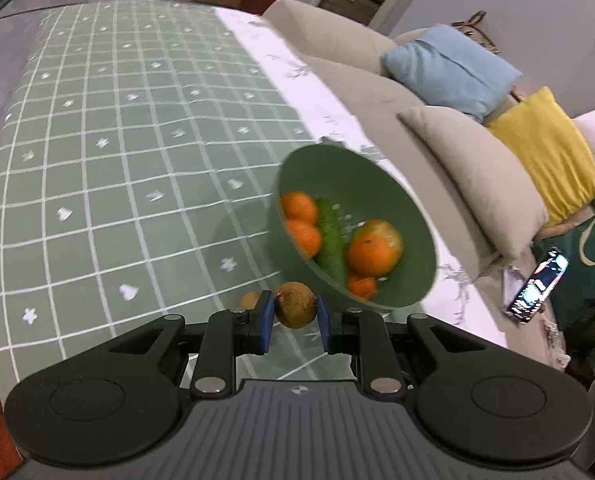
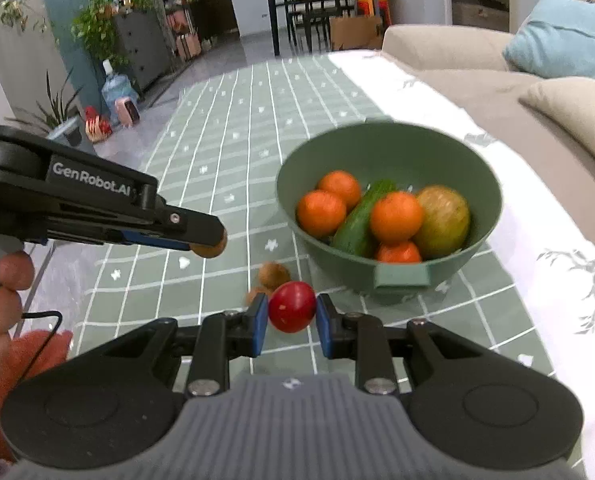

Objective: Organize fruits
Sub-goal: 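Carry the longan and red plum into the colander and release both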

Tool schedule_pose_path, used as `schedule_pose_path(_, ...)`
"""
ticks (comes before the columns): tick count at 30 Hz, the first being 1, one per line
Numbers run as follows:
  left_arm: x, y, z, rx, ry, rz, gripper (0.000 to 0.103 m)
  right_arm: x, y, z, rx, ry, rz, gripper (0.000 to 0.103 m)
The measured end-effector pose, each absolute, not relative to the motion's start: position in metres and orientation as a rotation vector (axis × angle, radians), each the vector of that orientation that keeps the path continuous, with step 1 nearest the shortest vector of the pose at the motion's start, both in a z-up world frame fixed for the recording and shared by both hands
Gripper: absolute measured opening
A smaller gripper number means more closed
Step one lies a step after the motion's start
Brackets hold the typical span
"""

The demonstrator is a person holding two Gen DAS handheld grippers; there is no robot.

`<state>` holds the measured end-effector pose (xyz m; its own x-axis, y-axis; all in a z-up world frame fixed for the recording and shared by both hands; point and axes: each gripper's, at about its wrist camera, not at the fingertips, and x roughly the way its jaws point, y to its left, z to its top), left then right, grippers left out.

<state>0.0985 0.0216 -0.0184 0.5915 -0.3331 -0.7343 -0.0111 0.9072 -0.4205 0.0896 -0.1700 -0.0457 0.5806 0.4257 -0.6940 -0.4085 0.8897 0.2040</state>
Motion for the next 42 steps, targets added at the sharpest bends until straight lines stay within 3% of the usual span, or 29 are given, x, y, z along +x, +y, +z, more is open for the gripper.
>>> schedule_pose_path(16,0.152,-0.022,-0.005,-0.306,0.942,-0.275,0.025,0.129,-0.209,-0.018,0.036,0.73,0.366,0.022)
schedule_pose_path(42,0.261,-0.047,-0.05,-0.123,1.046,-0.245,0.025,0.262,-0.189,-0.061,-0.16,0.83,0.397,0.021)
